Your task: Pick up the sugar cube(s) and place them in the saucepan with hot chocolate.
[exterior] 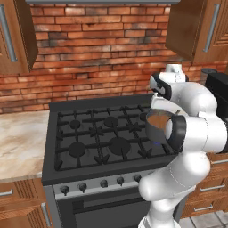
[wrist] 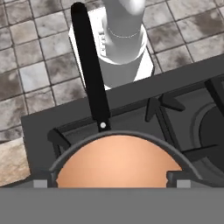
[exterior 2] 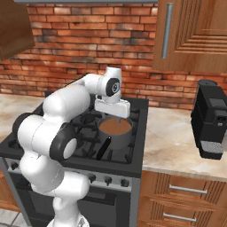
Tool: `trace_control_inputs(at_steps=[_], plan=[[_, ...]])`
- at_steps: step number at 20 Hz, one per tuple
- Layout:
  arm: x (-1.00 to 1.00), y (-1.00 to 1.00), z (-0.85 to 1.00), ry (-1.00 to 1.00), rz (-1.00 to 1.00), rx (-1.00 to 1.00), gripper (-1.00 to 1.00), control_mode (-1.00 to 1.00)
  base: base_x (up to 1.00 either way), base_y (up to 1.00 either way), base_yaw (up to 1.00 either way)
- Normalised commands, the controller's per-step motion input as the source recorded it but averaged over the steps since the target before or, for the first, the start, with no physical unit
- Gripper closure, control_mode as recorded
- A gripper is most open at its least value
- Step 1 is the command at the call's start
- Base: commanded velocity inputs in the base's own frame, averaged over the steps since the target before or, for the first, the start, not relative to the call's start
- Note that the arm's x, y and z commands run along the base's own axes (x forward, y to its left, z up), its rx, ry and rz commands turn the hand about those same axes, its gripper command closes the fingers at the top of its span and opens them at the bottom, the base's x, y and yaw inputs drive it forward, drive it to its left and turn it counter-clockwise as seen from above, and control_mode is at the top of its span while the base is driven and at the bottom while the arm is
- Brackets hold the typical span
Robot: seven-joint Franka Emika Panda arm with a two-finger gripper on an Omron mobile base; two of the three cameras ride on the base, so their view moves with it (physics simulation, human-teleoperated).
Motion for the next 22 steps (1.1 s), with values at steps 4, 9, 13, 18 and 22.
trace_control_inputs(at_steps=[4,9,13,18,22], plan=[[-0.60,0.05,0.61,-0.11,0.00,0.00,-1.00,-1.00,0.00,0.00,0.00],[-0.76,0.25,0.63,-0.13,0.00,0.00,-1.00,-1.00,0.00,0.00,0.00],[-0.80,0.25,0.51,-0.12,0.00,0.00,-1.00,-1.00,0.00,0.00,0.00],[-0.70,0.34,0.40,-0.09,0.00,0.00,-1.00,-1.00,0.00,0.00,0.00],[-0.68,0.33,0.33,-0.07,0.00,0.00,-1.00,-1.00,0.00,0.00,0.00]])
